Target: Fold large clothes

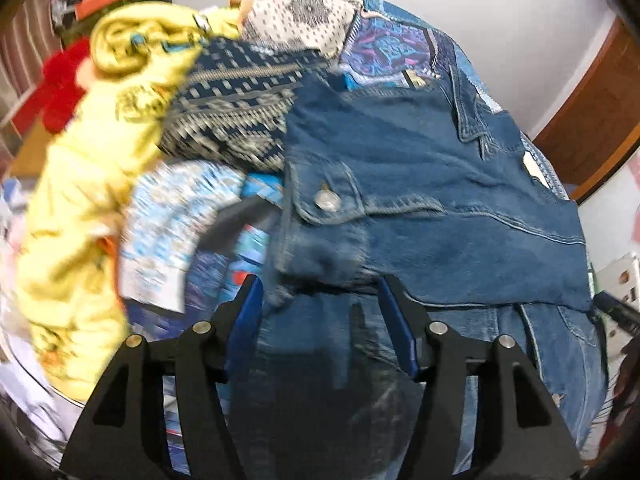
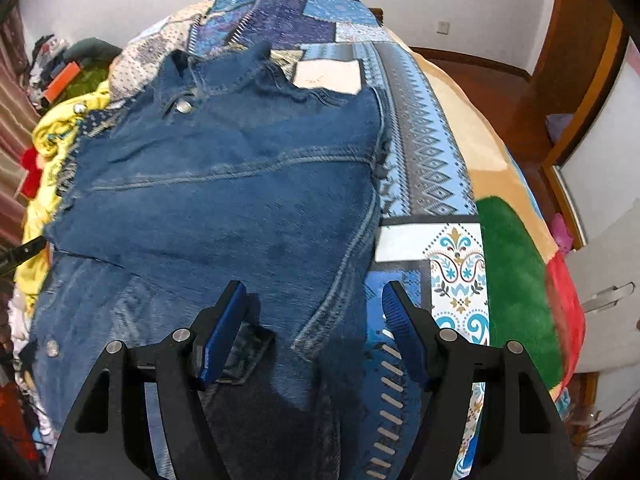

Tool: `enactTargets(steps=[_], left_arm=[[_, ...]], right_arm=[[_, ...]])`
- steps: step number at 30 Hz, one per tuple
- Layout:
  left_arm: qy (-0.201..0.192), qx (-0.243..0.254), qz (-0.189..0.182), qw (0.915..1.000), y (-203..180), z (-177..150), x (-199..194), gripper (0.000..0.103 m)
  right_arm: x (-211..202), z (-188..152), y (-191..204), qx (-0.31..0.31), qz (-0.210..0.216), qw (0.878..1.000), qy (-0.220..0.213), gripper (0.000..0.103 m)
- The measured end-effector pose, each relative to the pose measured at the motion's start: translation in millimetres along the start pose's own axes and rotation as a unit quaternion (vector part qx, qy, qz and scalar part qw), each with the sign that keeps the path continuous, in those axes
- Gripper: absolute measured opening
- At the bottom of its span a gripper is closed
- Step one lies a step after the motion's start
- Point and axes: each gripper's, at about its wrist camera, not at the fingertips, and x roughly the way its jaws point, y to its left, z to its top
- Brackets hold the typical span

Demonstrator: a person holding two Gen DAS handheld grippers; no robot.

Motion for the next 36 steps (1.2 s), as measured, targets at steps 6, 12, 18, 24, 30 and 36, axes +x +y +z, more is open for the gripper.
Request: enactTargets(steps=[6,12,18,24,30,36], left_arm=[[-0.026,-0.01,0.002,0.9996,20.2,41.6,-11.7,0.065],[-0.016,-0.023,-0.028,0.9992,32.7,84.5,11.8,0.065],[0.02,-0.036,-0.051,0.9978,39.3,106.7,60.4,0.065],[0.037,-0.039,-0.067,0.9963,41.6,124.2,101.2,0.05],[0.027,-0.019,-0.035,0.9988,35.4,136.5,125.3,0.034],[0.018,-0.003,-0.031,0.9993,27.1,144.4,131.2,0.011]], right_arm=[[-18.8,26.3,-4.2,0.008,0.027,0.999,-0.044,0.071],[-16.6,61.3,-20.9,0.032,0.033,0.996,-0.073,0.08],[26.1,87.8,-51.4,0.078,0.051,0.995,-0.046,0.08],[68.1,98.1,-64.8,0.099,0.062,0.993,-0.012,0.058],[84.9,100.5,-59.6,0.096,0.053,0.994,-0.027,0.024],[78.6,108.7,-52.0,0.051,0.038,0.997,-0.034,0.014]])
